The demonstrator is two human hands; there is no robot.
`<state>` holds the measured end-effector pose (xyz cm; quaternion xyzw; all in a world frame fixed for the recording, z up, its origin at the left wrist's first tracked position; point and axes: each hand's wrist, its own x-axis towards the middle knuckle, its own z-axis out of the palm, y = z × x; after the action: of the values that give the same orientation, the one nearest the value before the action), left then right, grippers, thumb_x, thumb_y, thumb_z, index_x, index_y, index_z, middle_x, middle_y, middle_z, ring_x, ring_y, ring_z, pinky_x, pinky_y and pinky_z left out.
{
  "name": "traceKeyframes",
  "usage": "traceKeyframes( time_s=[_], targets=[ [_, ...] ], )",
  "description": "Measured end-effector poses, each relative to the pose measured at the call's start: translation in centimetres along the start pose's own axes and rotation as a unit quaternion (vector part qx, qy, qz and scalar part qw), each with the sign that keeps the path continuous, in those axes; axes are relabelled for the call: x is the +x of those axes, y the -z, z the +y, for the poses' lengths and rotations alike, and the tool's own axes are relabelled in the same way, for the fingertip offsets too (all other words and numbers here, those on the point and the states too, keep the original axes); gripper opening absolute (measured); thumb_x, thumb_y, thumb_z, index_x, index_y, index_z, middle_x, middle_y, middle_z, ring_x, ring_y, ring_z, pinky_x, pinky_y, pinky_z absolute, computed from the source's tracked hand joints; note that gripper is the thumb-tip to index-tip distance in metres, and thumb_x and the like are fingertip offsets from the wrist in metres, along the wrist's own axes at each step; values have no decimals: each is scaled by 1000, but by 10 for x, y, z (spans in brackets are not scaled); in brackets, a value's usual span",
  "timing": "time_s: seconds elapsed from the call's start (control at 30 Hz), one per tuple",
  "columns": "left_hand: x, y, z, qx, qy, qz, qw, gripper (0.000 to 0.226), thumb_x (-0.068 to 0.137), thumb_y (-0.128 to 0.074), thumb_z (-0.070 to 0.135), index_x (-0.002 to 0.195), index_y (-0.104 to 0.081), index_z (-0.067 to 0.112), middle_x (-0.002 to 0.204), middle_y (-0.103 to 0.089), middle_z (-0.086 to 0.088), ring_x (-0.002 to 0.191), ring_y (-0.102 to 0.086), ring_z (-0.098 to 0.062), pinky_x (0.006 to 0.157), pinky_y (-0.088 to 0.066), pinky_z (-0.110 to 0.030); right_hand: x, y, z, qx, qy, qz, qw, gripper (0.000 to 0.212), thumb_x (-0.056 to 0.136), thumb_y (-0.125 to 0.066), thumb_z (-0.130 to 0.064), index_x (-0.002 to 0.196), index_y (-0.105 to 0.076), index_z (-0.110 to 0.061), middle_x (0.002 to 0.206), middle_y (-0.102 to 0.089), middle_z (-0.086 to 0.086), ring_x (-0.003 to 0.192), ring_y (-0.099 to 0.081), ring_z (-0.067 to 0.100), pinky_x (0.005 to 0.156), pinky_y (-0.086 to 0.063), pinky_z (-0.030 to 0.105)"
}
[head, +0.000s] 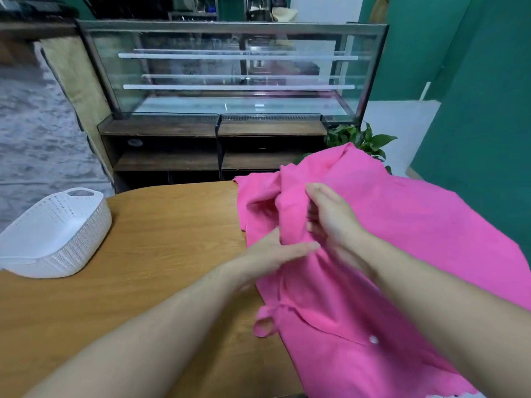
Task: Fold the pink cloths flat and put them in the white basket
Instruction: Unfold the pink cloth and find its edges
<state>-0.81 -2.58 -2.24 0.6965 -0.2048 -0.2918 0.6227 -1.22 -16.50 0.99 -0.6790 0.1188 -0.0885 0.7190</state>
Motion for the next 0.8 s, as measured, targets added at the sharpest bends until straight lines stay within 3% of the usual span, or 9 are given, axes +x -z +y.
traceKeyframes(
  time_s=[0.13,0.27,0.37,0.43,0.53,0.57,0.67,0.73,0.8],
  targets=[
    [-2,5,-7,46,-23,135,989,8,92,-68,23,96,-70,30,96,-75,13,94,-68,-4,87,-55,-26,-12,-26,-12,-43,9,-117,992,25,103,-48,-25,78,-50,-23,70,-52,-5,67,-54,7,61,-46,18],
    [-14,34,-11,38,-15,179,983,19,98,-55,11,106,-66,26,113,-70,3,107,-65,-13,103,-48,-33,-13,-12,-2,-148,90,-116,978,9,94,-65,-31,97,-59,-25,89,-64,-8,83,-58,10,78,-47,31],
    [-22,56,-8,72,-32,230,970,27,99,-51,4,114,-61,24,119,-66,-2,117,-59,-21,107,-42,-34,-17,8,22,-276,110,-136,945,36,80,-77,-46,106,-59,-28,96,-64,-12,83,-56,-1,82,-45,19],
    [-23,71,-8,147,-45,244,957,29,99,-50,6,122,-57,22,123,-63,-2,119,-56,-20,101,-41,-27,-20,16,39,-389,80,-188,898,53,69,-77,-62,108,-59,-30,101,-63,-13,89,-57,0,85,-46,22],
    [-25,93,-4,272,-68,230,932,45,97,-49,5,139,-44,19,125,-54,7,119,-50,-13,89,-31,-13,-22,13,53,-641,101,-202,734,47,77,-66,-63,113,-58,-33,110,-61,-12,103,-60,13,86,-46,30],
    [-25,102,-3,298,-69,222,926,46,96,-49,4,139,-42,19,124,-54,7,115,-51,-13,87,-31,-13,-19,11,57,-671,120,-182,709,47,79,-62,-63,115,-56,-34,112,-60,-11,105,-60,16,85,-46,31],
    [-22,129,0,371,-32,216,903,39,92,-49,2,126,-44,20,106,-64,-1,96,-61,-24,78,-42,-27,-9,11,61,-637,117,-166,744,68,70,-49,-84,121,-50,-38,115,-59,-13,104,-58,14,90,-48,33],
    [-17,150,2,428,-22,235,873,39,88,-50,2,123,-43,19,96,-65,-8,89,-62,-32,76,-46,-36,0,16,59,-576,80,-219,784,82,65,-37,-96,124,-52,-41,113,-58,-17,101,-56,9,95,-46,33],
    [-10,175,2,497,-12,253,830,38,86,-50,5,119,-38,20,87,-61,-11,83,-61,-37,70,-44,-39,3,17,56,-566,84,-274,773,87,64,-37,-96,129,-52,-41,118,-57,-19,105,-54,4,99,-44,28]
  ],
)
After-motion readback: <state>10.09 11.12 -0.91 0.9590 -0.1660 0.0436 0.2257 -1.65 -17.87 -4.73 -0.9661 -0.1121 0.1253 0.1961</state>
